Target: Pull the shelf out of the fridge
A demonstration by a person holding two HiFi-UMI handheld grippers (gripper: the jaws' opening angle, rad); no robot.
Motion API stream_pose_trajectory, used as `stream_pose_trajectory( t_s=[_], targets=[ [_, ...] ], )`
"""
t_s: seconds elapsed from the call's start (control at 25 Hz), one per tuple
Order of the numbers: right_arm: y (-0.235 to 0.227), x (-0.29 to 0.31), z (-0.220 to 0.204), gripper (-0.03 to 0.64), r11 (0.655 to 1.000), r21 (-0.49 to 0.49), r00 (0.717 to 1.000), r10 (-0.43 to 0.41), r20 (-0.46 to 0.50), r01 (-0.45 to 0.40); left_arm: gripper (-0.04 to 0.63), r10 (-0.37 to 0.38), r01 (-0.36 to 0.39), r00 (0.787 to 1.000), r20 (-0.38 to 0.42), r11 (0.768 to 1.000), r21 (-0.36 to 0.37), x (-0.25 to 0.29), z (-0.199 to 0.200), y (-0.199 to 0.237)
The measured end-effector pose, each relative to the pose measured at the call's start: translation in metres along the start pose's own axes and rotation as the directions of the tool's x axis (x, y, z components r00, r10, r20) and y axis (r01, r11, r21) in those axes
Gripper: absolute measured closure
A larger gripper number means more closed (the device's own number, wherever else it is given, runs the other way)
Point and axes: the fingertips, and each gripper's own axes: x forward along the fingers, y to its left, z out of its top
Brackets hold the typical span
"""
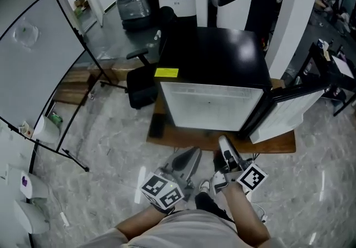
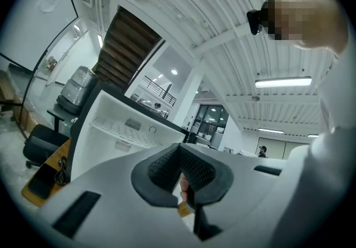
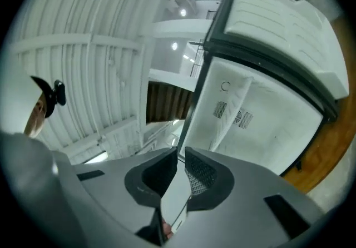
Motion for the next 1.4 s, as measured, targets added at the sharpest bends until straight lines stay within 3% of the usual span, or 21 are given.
stream_pose_trajectory(
  t_s=[0.12, 0.32, 0.48, 0.76, 1.4],
  targets=[
    [-0.032, 0.025, 0.015, 0.591, 0.993, 0.121, 0.999, -0.008, 0.041, 0.003, 0.589, 0.025, -0.025, 1.000, -0.009, 1.000, 0.010, 0.020, 0.004, 0.014],
    [-0.088, 0.063, 0.026, 0.588, 0.973, 0.223, 0.996, -0.068, 0.052, 0.055, 0.589, 0.074, -0.073, 0.997, -0.029, 0.997, 0.014, 0.042, 0.011, 0.034],
    [-0.122, 0.090, 0.022, 0.523, 0.958, 0.275, 0.994, -0.097, 0.051, 0.080, 0.589, 0.092, -0.091, 0.994, -0.052, 0.996, 0.023, 0.046, 0.012, 0.052],
    [-0.167, 0.130, 0.025, 0.503, 0.942, 0.315, 0.982, -0.160, 0.103, 0.120, 0.589, 0.084, -0.084, 0.993, -0.077, 0.996, 0.000, 0.049, 0.018, 0.086],
    [-0.192, 0.180, 0.042, 0.492, 0.939, 0.332, 0.969, -0.158, 0.191, 0.088, 0.589, 0.039, -0.043, 0.994, -0.106, 0.999, -0.034, 0.044, 0.026, 0.120]
  ],
)
